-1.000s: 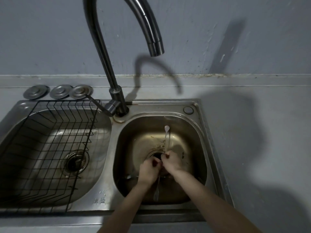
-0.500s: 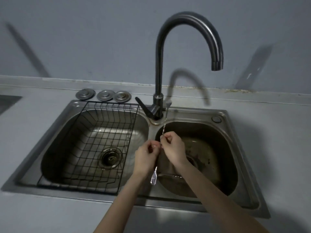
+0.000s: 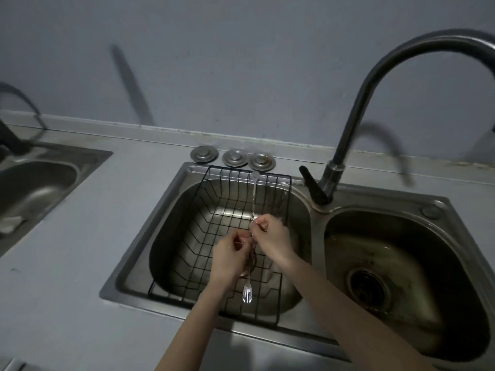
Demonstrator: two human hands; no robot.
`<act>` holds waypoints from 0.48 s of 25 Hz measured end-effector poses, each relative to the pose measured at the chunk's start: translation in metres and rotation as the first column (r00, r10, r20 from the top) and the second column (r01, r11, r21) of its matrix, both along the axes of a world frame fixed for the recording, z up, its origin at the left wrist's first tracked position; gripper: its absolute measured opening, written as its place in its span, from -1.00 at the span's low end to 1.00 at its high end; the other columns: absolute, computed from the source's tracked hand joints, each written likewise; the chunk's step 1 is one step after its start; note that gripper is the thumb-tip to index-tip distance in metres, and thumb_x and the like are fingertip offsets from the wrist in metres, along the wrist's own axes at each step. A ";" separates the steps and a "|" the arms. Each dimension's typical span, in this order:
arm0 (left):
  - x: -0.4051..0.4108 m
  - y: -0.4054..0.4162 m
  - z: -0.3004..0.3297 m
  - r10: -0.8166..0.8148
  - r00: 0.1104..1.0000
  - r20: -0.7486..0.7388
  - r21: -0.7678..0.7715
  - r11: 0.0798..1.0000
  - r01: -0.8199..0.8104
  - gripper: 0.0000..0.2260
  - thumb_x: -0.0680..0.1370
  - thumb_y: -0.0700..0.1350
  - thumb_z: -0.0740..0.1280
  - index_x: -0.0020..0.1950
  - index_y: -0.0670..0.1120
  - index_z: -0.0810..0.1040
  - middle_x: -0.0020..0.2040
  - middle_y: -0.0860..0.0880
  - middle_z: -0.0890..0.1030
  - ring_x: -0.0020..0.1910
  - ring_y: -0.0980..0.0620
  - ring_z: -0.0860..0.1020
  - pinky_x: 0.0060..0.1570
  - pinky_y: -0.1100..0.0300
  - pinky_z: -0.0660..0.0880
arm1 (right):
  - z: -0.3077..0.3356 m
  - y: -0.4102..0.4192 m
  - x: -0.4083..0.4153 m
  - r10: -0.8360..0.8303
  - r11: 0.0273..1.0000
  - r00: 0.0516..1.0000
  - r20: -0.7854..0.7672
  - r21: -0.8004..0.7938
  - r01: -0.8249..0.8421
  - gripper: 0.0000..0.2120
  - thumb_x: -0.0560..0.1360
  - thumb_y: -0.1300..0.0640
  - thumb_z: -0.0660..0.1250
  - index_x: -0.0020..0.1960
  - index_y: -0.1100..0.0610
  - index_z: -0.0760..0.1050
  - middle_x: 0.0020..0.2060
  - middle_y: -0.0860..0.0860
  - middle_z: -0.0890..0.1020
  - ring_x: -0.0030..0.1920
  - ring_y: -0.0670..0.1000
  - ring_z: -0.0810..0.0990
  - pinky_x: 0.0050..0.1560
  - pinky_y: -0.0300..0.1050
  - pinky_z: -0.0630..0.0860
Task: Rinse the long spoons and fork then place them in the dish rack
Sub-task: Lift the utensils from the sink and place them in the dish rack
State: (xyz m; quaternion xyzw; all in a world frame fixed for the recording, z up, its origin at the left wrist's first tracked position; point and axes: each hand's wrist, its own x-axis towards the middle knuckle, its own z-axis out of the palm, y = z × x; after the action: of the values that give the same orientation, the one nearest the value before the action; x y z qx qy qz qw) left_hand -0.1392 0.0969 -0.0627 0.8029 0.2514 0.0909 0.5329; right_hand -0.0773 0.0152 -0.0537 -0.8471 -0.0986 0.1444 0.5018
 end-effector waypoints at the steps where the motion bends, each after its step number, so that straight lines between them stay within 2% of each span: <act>1: 0.001 0.010 -0.003 0.006 1.000 -0.017 0.019 1.000 -0.006 -0.86 0.49 -0.21 0.30 0.01 -0.18 0.57 -0.17 -0.09 0.61 -0.14 -0.05 0.57 -0.06 0.05 0.53 | -0.004 0.011 0.002 0.013 1.000 1.000 -0.014 -0.011 -0.013 -0.82 0.51 0.20 0.23 0.07 0.23 0.51 -0.05 0.10 0.62 -0.07 -0.04 0.51 -0.09 -0.24 0.38; 3: 0.004 0.030 -0.010 0.011 0.999 -0.043 0.030 1.000 -0.009 -0.86 0.49 -0.22 0.29 0.02 -0.19 0.56 -0.09 -0.15 0.63 -0.10 -0.08 0.59 -0.02 0.05 0.54 | -0.011 0.032 0.008 0.029 0.999 0.999 -0.045 -0.033 -0.031 -0.86 0.50 0.24 0.24 0.01 0.23 0.52 -0.07 0.12 0.63 -0.06 0.02 0.56 -0.09 -0.22 0.48; 5: 0.009 0.047 -0.019 0.006 0.998 -0.070 0.030 1.000 -0.004 -0.86 0.50 -0.22 0.28 0.02 -0.18 0.56 -0.10 -0.11 0.62 -0.09 -0.05 0.58 -0.04 0.10 0.52 | -0.020 0.051 0.016 0.044 0.998 0.997 -0.064 -0.045 -0.047 -0.91 0.49 0.26 0.25 -0.05 0.22 0.52 -0.06 0.18 0.64 -0.04 0.12 0.61 0.02 -0.07 0.57; 6: 0.012 0.054 -0.023 0.001 0.997 -0.084 0.024 1.000 0.001 -0.86 0.50 -0.22 0.27 0.02 -0.18 0.56 -0.12 -0.08 0.60 -0.08 -0.04 0.58 -0.04 0.11 0.52 | -0.025 0.058 0.020 0.047 0.997 0.996 -0.069 -0.054 -0.051 -0.90 0.49 0.26 0.25 -0.05 0.24 0.53 -0.06 0.22 0.65 -0.07 0.13 0.63 0.00 -0.12 0.58; 8: 0.018 0.066 -0.032 -0.011 0.993 -0.119 0.013 1.000 0.012 -0.86 0.50 -0.24 0.26 0.02 -0.18 0.55 -0.13 -0.06 0.59 -0.07 -0.06 0.58 -0.04 0.11 0.52 | -0.033 0.070 0.026 0.069 0.992 0.994 -0.080 -0.098 -0.076 -0.87 0.50 0.27 0.24 -0.07 0.31 0.54 -0.12 0.25 0.66 -0.25 0.03 0.61 -0.27 -0.46 0.49; 9: 0.022 0.071 -0.038 -0.017 0.990 -0.141 0.016 1.000 0.019 -0.86 0.51 -0.25 0.26 0.02 -0.18 0.55 -0.11 -0.07 0.59 -0.06 -0.05 0.58 -0.04 0.11 0.52 | -0.037 0.076 0.029 0.088 0.987 0.993 -0.084 -0.130 -0.099 -0.84 0.51 0.26 0.24 -0.09 0.33 0.55 -0.14 0.26 0.67 -0.29 0.00 0.59 -0.39 -0.50 0.42; 10: 0.026 0.075 -0.045 -0.020 0.986 -0.164 0.023 0.999 0.025 -0.85 0.51 -0.25 0.25 0.03 -0.17 0.55 -0.09 -0.09 0.60 -0.06 -0.03 0.57 -0.04 0.14 0.51 | -0.043 0.081 0.033 0.100 0.981 0.990 -0.097 -0.156 -0.114 -0.82 0.51 0.25 0.23 -0.13 0.33 0.57 -0.16 0.27 0.68 -0.27 0.03 0.61 -0.42 -0.46 0.38; 12: 0.031 0.081 -0.055 -0.029 0.979 -0.203 0.066 0.997 0.044 -0.83 0.51 -0.26 0.24 0.07 -0.17 0.54 -0.02 -0.12 0.62 -0.06 0.02 0.55 -0.06 0.21 0.47 | -0.054 0.090 0.040 0.091 0.975 0.983 -0.161 -0.188 -0.121 -0.79 0.51 0.25 0.23 -0.21 0.30 0.57 -0.16 0.29 0.67 -0.15 0.15 0.65 -0.35 -0.32 0.40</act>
State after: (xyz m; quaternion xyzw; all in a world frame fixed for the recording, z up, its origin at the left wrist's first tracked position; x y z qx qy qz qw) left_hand -0.1078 0.1778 -0.1180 0.8305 0.2861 0.0078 0.4778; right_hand -0.0371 0.1051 -0.1079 -0.8727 -0.0907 0.2438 0.4132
